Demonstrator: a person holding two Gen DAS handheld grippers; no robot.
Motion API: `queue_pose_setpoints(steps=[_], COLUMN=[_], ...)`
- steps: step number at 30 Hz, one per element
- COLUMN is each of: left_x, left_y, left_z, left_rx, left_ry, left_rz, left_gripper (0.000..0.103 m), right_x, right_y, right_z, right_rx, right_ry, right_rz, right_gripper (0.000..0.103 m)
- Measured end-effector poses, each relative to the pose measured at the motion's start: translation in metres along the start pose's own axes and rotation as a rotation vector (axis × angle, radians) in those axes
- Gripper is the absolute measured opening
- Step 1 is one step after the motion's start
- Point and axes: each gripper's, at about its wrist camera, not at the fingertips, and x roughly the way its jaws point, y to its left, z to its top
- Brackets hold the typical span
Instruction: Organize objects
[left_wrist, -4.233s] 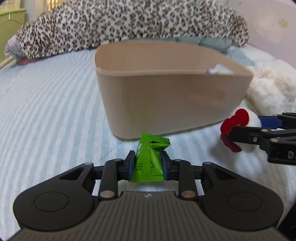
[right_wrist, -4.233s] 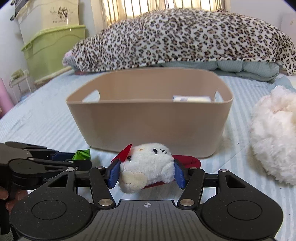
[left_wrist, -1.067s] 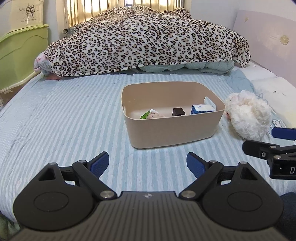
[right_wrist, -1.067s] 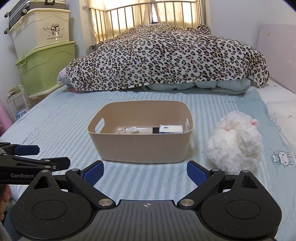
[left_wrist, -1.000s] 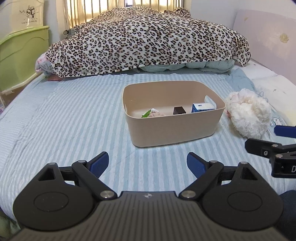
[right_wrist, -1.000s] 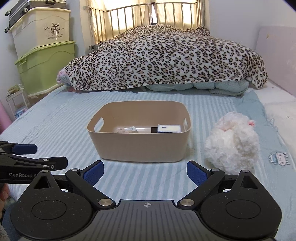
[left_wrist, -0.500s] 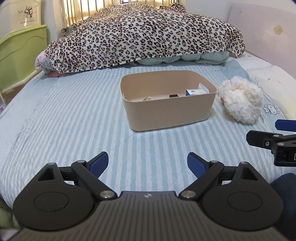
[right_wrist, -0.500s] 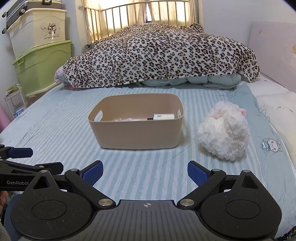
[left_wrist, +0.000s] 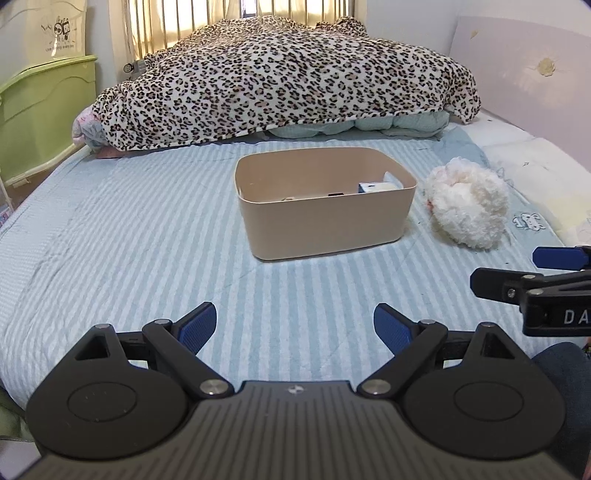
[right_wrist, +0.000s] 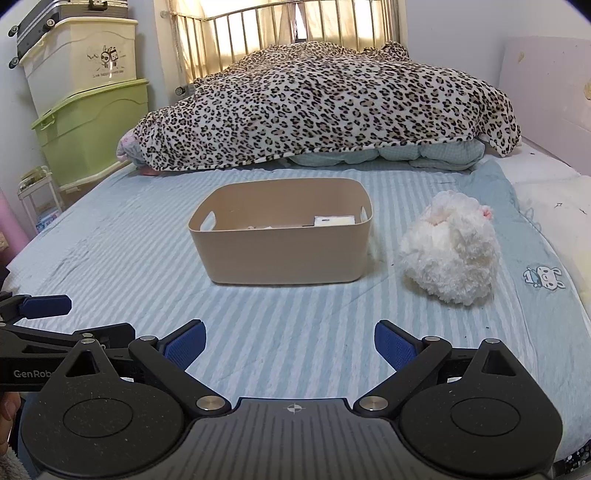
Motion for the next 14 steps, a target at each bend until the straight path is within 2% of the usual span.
queue_pose_setpoints(steps=[14], left_x=[-0.0043], left_y=[-0.0032], left_z=[0.0003], left_rx=[-0.015], left_ry=[-0.002], left_rz=[-0.002], left_gripper=[0.092], right_x=[-0.008], right_y=[-0.0049], right_z=[-0.0032], right_rx=[0.007], right_ry=[-0.018], right_rz=[-0.004], right_gripper=[0.099])
